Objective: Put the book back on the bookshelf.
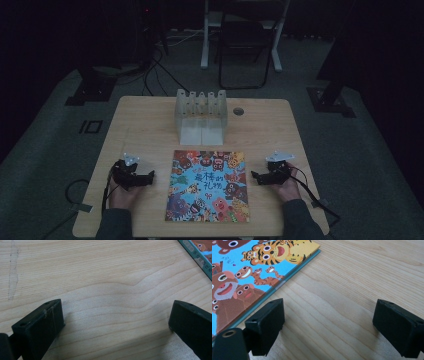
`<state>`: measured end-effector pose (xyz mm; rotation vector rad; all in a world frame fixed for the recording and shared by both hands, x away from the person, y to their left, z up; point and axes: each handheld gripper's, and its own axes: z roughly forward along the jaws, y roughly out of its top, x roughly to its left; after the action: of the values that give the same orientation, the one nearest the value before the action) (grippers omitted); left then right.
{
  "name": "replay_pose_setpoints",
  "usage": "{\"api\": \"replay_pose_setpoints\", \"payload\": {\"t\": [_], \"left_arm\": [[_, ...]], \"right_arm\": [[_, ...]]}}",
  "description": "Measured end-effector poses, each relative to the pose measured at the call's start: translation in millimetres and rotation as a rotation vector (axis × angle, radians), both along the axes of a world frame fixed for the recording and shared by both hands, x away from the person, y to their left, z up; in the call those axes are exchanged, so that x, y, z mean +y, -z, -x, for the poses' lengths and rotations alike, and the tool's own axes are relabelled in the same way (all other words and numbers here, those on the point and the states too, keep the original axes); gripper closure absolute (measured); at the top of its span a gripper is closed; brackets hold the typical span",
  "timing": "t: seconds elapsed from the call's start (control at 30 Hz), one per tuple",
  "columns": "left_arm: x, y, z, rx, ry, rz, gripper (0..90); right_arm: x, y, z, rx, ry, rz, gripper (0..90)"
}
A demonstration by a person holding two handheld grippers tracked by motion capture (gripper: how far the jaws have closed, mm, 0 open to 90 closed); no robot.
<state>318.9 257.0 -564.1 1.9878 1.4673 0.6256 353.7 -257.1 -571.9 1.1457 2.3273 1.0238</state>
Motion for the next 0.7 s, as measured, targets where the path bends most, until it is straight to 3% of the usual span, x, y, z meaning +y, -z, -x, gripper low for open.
{"api": "replay_pose_setpoints", "payload": {"t": [0.2,0.47,0.7], "left_arm": [[0.0,0.0,0.0,0.0,0.0,0.0,0.0],[0.0,0.0,-0.4,0.0,0.004,0.001,0.0],[0.2,-0.1,-0.4,0.001,0.006,-0.001,0.0]], "right_arm": [[0.6,0.0,1.0,0.001,-0.029,-0.002,10.2],[0.2,-2.0,1.9,0.009,-0.026,-0.002,13.6],[6.7,-15.3,7.1,-0.038,-0.036,0.004,13.5]]}}
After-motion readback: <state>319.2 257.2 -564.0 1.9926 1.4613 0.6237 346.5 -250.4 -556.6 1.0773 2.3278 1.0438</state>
